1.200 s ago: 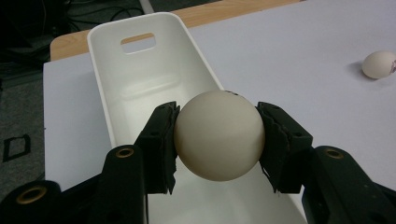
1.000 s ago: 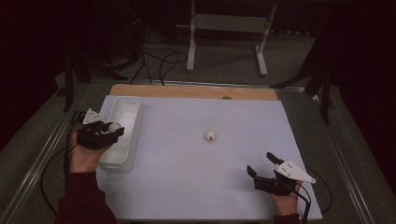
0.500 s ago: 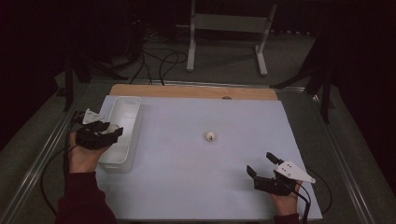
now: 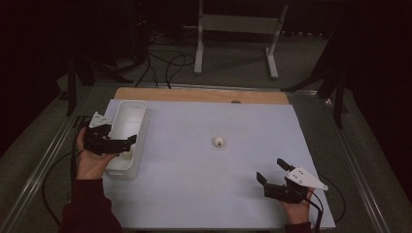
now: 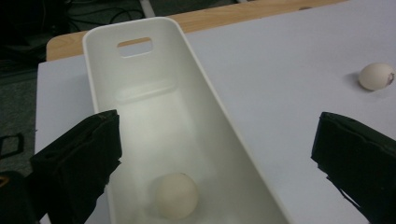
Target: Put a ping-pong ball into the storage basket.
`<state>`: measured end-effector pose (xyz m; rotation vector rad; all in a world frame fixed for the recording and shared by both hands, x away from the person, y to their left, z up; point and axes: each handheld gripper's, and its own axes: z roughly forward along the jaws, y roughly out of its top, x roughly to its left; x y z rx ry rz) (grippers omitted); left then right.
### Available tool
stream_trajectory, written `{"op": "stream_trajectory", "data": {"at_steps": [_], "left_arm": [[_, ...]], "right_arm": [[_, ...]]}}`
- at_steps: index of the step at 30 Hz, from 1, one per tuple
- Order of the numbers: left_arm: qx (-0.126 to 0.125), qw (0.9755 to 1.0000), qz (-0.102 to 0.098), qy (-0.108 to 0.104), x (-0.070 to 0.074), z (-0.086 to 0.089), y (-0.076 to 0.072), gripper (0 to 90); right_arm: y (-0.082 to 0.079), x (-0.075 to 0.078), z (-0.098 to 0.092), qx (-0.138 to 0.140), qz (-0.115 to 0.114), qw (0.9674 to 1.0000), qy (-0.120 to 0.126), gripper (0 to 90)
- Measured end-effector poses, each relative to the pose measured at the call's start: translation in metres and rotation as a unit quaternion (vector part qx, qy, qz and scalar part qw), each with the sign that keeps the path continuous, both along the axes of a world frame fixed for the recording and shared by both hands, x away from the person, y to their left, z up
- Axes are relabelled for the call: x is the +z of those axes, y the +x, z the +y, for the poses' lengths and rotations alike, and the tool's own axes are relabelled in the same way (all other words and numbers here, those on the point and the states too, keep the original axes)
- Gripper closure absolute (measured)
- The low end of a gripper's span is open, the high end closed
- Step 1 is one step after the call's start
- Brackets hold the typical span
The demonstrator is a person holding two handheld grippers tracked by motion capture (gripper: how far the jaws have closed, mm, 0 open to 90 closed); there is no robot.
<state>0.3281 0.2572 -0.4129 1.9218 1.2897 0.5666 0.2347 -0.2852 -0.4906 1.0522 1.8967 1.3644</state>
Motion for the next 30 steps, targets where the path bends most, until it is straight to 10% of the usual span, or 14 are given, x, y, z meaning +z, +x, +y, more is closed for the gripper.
{"op": "stream_trajectory", "data": {"at_steps": [30], "left_arm": [[-0.049, 0.9985, -0.021, -0.01, -0.002, -0.034, 0.005, 1.3]], "right_arm": [[-0.002, 0.0, -0.006, -0.012, 0.001, 0.9999, 0.005, 8.8]]}}
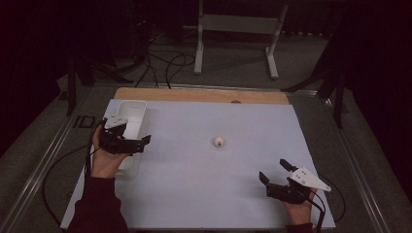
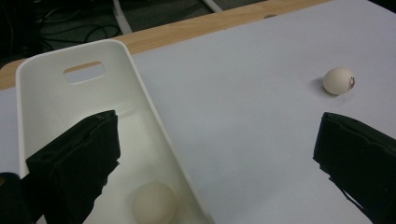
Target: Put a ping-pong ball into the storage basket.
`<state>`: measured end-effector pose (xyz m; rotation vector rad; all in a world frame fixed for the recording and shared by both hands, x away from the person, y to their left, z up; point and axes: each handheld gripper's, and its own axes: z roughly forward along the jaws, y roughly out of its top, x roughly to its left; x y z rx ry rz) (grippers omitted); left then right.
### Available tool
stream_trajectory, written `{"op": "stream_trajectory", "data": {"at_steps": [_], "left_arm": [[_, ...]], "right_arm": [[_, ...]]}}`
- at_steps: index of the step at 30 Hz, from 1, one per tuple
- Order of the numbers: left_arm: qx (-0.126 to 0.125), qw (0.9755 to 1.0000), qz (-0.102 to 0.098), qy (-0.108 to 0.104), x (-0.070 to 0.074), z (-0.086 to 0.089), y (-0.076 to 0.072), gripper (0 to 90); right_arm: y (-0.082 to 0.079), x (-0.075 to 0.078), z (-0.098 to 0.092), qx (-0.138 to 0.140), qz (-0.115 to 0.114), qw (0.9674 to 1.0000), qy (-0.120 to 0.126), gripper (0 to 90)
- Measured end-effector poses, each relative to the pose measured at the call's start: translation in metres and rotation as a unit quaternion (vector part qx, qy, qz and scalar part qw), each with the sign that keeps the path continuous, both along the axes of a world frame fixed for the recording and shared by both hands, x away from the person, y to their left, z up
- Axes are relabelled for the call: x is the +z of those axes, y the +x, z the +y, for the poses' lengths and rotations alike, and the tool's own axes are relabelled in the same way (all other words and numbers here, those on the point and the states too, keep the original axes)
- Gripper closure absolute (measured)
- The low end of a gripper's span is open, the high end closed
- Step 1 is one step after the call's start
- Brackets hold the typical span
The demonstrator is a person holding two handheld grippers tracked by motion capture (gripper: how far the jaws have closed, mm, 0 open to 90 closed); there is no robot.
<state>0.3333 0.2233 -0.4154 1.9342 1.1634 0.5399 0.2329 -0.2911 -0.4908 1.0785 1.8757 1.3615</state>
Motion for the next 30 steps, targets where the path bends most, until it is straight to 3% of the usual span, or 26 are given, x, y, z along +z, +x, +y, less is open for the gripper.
{"op": "stream_trajectory", "data": {"at_steps": [30], "left_arm": [[-0.054, 0.9985, 0.004, -0.013, -0.008, -0.035, 0.004, 1.4]], "right_arm": [[0.002, -0.001, 0.001, 0.003, 0.001, 1.0, -0.006, 8.8]]}}
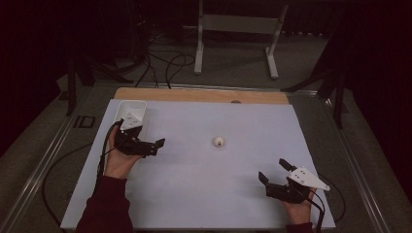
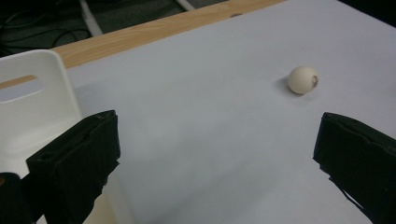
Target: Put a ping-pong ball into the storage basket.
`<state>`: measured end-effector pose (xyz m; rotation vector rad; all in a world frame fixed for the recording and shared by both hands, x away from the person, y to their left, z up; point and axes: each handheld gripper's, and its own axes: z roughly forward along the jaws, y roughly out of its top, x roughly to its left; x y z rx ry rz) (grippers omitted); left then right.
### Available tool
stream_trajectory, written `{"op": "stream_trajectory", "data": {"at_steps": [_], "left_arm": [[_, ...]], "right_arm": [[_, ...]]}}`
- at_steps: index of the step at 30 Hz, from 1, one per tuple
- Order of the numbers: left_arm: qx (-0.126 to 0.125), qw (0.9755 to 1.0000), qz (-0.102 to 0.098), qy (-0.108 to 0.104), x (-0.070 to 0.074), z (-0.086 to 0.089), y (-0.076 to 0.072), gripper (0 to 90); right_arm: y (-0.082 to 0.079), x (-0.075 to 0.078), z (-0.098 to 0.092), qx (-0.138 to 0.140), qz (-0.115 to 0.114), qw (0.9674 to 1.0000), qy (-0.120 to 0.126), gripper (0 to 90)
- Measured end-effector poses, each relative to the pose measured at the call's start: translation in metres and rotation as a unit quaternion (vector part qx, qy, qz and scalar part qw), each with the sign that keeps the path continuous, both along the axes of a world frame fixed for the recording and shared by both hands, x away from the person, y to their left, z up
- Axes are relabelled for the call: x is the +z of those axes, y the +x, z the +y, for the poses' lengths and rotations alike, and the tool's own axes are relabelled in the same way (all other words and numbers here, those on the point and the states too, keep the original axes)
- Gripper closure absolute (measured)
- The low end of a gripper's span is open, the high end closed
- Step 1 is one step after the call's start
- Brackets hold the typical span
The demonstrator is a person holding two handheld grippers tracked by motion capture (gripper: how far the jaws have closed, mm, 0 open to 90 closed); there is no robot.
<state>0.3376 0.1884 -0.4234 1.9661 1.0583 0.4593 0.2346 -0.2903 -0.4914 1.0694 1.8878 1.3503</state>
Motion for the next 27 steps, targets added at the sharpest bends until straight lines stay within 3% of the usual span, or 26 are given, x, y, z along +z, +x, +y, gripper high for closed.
{"op": "stream_trajectory", "data": {"at_steps": [8, 18, 27], "left_arm": [[-0.023, 0.9997, -0.002, 0.004, -0.003, -0.017, 0.0, 1.3], [-0.029, 0.9995, -0.003, 0.009, -0.006, -0.027, 0.0, 1.3], [-0.024, 0.9996, -0.01, -0.001, -0.004, -0.031, -0.001, 1.0]], "right_arm": [[0.0, 0.0, 0.001, 0.001, 0.0, 1.0, 0.0, 8.8], [0.0, 0.0, 0.0, 0.0, -0.002, 1.0, 0.002, 8.8], [-0.001, 0.0, 0.0, 0.0, -0.001, 1.0, 0.0, 8.8]]}}
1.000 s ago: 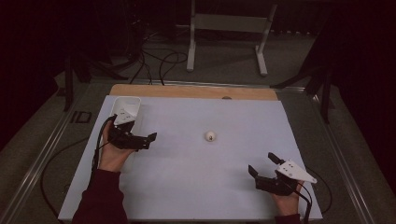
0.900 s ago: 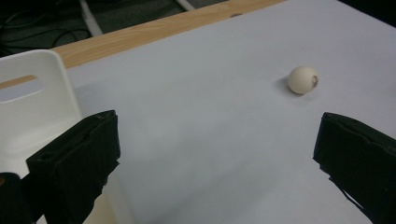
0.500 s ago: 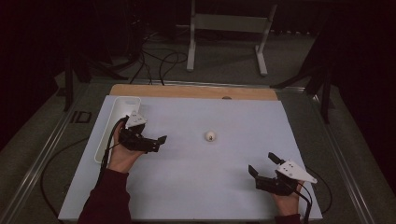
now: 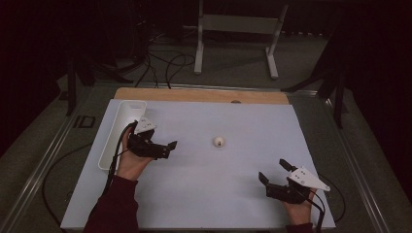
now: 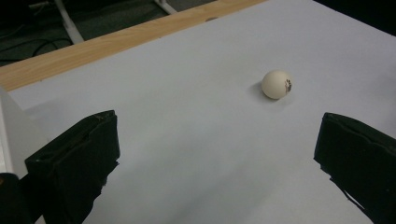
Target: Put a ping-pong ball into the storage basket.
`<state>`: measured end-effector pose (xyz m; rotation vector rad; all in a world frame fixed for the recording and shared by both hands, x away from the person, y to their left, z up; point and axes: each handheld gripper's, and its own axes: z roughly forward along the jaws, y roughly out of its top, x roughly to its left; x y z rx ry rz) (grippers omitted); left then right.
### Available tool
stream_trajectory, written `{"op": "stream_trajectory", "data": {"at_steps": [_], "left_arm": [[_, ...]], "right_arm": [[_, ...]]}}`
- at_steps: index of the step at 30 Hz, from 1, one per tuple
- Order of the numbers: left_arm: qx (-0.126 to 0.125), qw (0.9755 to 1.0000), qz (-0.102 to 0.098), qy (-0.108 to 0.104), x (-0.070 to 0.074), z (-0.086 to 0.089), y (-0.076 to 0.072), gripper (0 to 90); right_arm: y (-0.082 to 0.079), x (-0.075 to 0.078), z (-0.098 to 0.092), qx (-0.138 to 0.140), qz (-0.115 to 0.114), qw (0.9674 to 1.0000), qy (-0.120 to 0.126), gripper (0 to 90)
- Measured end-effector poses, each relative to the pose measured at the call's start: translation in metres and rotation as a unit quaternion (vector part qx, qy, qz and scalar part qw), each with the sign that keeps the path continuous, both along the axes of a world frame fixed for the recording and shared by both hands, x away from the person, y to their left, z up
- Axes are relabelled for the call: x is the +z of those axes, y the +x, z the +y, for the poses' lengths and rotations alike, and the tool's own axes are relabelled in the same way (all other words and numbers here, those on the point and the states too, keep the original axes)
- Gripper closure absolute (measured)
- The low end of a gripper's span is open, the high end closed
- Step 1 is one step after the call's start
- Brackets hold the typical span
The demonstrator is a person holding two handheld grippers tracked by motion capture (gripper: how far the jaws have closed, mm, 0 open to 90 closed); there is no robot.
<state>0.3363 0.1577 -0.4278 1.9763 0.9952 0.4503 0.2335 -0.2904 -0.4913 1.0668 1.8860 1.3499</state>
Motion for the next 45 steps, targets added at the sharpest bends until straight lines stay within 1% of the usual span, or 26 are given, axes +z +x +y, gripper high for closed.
{"op": "stream_trajectory", "data": {"at_steps": [7, 12, 14, 22, 25, 29, 36, 45], "left_arm": [[-0.008, 0.9999, 0.005, 0.004, -0.003, -0.007, 0.001, 0.8], [-0.016, 0.9999, 0.004, 0.005, -0.004, -0.016, 0.001, 0.8], [-0.018, 0.9998, 0.004, 0.007, -0.005, -0.018, 0.001, 0.8], [-0.017, 0.9998, 0.0, 0.002, -0.004, -0.02, 0.002, 0.7], [-0.021, 0.9998, -0.001, 0.007, -0.003, -0.021, 0.002, 0.8], [-0.021, 0.9998, -0.003, 0.006, -0.001, -0.022, 0.002, 0.8], [-0.028, 0.9996, 0.001, 0.009, -0.002, -0.027, 0.002, 0.7], [-0.036, 0.9993, 0.005, 0.011, -0.005, -0.038, 0.004, 0.7]], "right_arm": [[0.001, 0.0, 0.001, 0.001, 0.0, 1.0, 0.0, 8.8], [0.0, 0.0, 0.0, 0.0, 0.0, 1.0, -0.001, 8.8], [0.0, 0.0, 0.0, -0.001, -0.001, 1.0, 0.0, 8.8], [-0.001, 0.0, 0.0, -0.001, -0.001, 1.0, -0.001, 8.8], [-0.001, 0.0, 0.0, -0.001, -0.001, 1.0, -0.001, 8.8], [-0.001, 0.0, -0.001, -0.003, 0.0, 1.0, 0.001, 8.8], [-0.002, 0.0, -0.003, -0.008, 0.0, 1.0, 0.005, 8.8], [-0.002, 0.0, -0.003, -0.009, 0.0, 0.9999, 0.007, 8.8]]}}
